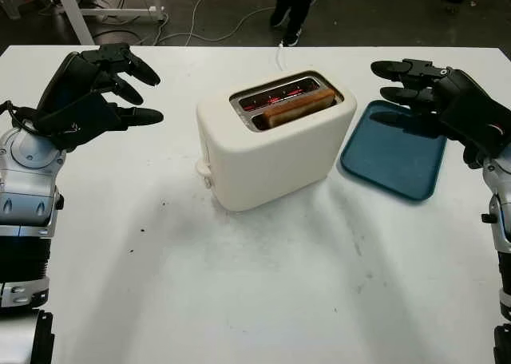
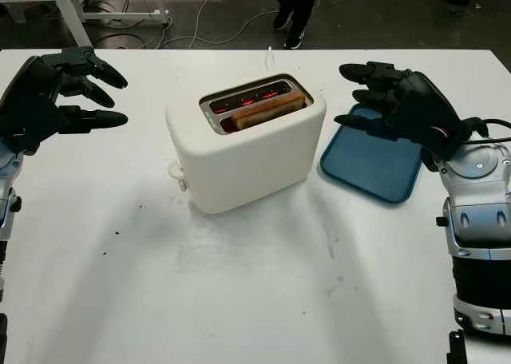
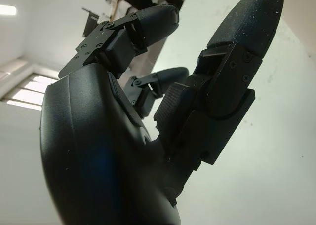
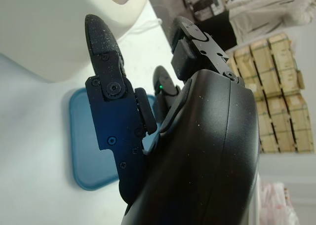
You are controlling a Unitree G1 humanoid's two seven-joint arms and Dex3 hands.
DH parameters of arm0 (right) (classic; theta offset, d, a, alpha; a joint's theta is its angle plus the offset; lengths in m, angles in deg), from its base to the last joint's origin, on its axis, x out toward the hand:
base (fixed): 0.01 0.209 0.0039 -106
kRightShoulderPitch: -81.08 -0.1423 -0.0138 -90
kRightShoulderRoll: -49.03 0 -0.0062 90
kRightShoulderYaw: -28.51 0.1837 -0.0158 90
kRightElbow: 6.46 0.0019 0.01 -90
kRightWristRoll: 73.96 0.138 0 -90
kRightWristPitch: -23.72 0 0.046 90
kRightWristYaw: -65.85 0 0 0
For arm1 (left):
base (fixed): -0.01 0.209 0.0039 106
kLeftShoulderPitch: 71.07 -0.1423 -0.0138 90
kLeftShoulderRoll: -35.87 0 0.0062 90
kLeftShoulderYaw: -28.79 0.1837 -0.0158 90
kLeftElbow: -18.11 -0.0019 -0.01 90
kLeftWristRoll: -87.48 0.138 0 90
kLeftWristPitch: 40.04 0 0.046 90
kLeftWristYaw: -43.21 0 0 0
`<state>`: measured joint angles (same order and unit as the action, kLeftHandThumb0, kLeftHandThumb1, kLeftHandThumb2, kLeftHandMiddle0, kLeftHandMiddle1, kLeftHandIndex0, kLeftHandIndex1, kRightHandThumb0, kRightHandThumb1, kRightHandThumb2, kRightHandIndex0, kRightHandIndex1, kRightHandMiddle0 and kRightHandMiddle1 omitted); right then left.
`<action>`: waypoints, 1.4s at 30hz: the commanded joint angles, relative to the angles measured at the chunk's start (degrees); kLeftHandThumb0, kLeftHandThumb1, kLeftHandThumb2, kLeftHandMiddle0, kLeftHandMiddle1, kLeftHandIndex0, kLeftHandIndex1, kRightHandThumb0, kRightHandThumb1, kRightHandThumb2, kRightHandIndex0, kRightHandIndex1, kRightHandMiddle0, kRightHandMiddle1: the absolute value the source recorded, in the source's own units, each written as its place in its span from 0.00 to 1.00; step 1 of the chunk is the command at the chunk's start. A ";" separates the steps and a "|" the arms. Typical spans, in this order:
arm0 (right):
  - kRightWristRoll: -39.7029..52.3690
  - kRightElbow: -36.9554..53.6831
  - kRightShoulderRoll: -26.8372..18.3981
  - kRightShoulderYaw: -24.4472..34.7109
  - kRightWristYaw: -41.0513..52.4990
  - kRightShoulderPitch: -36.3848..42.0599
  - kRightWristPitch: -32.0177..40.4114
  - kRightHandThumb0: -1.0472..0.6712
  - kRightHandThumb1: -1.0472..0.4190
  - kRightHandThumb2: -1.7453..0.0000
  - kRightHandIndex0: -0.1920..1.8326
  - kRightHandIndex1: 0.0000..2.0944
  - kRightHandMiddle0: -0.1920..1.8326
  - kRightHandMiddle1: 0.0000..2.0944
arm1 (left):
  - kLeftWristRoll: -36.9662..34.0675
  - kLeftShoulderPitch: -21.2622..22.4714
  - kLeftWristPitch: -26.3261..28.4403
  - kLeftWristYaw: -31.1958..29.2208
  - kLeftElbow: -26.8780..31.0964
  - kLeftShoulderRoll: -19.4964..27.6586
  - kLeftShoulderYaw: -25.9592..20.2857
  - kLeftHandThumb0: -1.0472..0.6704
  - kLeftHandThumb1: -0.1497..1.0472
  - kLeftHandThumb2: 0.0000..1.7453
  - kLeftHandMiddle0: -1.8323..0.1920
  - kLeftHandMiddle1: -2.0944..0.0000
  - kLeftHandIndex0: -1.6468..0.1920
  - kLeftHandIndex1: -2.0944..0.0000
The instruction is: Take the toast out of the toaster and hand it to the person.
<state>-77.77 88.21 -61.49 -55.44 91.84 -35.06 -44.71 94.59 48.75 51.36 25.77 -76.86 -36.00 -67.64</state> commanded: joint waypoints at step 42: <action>-0.79 2.37 1.39 -0.20 -0.90 0.74 1.94 0.29 0.09 1.00 0.30 0.01 0.29 0.00 | 0.46 -1.47 -2.25 1.24 -0.11 0.70 -1.07 0.00 0.72 0.00 0.57 0.49 0.55 0.54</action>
<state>-78.86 89.87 -60.74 -55.46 91.59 -34.99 -43.49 94.67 47.94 50.13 26.57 -76.72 -35.98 -68.23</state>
